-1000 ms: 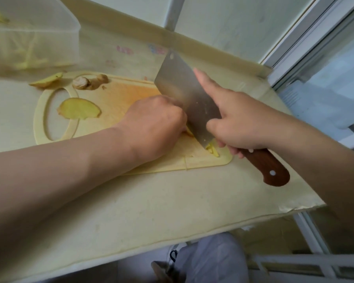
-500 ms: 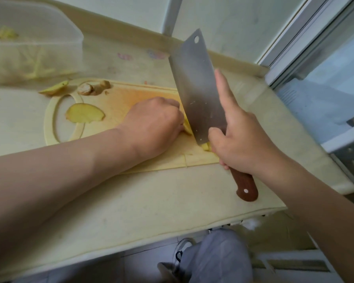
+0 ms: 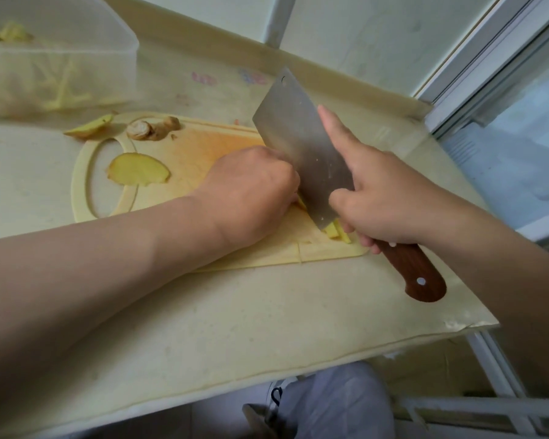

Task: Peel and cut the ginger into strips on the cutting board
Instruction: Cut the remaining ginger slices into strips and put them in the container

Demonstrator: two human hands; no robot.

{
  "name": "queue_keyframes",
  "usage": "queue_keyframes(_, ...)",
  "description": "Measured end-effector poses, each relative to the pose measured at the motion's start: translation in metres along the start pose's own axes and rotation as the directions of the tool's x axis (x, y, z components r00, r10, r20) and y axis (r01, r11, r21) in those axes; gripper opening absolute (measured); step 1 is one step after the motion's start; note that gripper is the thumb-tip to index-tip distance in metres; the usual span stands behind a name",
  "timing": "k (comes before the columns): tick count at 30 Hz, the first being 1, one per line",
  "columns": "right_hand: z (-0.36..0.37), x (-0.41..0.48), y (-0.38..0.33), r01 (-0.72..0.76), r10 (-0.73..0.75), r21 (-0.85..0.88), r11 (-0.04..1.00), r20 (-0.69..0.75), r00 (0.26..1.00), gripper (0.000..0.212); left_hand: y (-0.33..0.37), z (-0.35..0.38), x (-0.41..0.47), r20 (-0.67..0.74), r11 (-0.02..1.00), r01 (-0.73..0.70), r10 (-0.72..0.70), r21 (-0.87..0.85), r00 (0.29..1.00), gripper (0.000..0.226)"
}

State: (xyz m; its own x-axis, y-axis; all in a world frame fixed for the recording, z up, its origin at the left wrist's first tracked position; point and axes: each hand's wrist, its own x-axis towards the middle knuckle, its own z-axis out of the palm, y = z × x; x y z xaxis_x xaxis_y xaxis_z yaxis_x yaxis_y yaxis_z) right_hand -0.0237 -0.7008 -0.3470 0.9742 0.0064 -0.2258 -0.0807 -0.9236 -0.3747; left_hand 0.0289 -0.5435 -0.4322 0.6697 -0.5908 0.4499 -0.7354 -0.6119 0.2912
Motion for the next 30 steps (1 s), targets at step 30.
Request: queue_keyframes(30,0.007,-0.009,0.003,0.05,-0.048,0.022,0.999,-0.063,0.997,0.104,-0.002,0.0,-0.003,-0.053,0.999,-0.007,0.005,-0.041,0.999,0.023)
